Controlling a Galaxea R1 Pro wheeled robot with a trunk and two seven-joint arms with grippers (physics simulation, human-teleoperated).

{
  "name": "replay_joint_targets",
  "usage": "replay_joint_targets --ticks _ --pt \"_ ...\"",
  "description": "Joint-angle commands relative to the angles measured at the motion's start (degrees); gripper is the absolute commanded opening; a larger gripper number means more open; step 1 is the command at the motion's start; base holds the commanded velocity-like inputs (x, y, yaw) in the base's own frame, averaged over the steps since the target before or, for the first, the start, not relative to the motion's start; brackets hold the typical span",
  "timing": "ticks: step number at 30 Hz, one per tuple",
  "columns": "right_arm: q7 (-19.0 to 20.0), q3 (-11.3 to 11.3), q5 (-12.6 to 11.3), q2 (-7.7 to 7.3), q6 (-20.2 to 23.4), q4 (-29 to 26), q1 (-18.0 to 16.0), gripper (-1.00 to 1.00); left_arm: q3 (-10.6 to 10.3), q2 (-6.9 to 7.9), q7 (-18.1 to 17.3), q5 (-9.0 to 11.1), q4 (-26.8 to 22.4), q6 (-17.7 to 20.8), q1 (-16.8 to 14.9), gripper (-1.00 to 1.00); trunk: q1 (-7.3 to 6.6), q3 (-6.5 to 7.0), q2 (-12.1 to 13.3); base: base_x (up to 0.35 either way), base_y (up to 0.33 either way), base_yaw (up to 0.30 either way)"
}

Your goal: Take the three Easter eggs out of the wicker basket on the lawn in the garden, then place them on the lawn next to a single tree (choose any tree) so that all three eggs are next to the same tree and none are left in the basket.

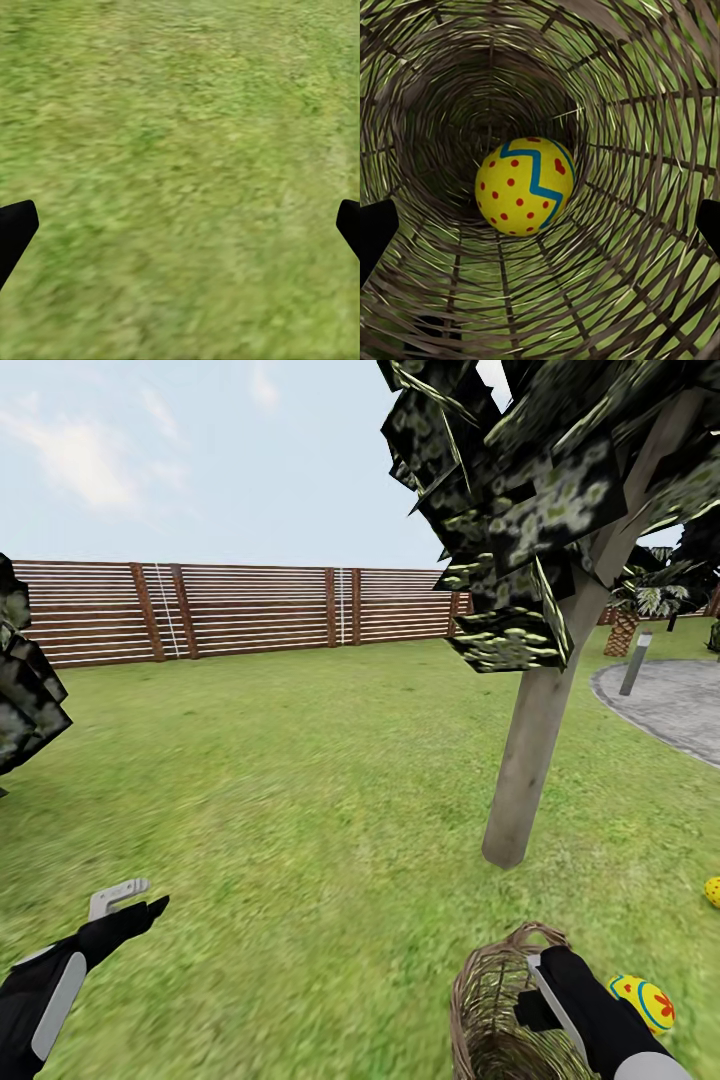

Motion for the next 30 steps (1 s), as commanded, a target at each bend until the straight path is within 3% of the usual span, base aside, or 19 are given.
replay_joint_targets --ticks 1,30 --pt "-0.04 0.28 0.06 -0.07 0.28 -0.06 -0.03 1.00 0.14 -0.02 -0.20 0.33 -0.09 0.38 -0.03 1.00 -0.01 -0.06 -0.03 -0.002 0.000 0.000" --pt "0.00 0.25 0.09 -0.43 0.28 0.03 -0.06 1.00 0.59 -0.03 -0.02 0.46 0.19 0.44 -0.03 1.00 0.21 -0.24 -0.43 0.000 0.000 0.000"
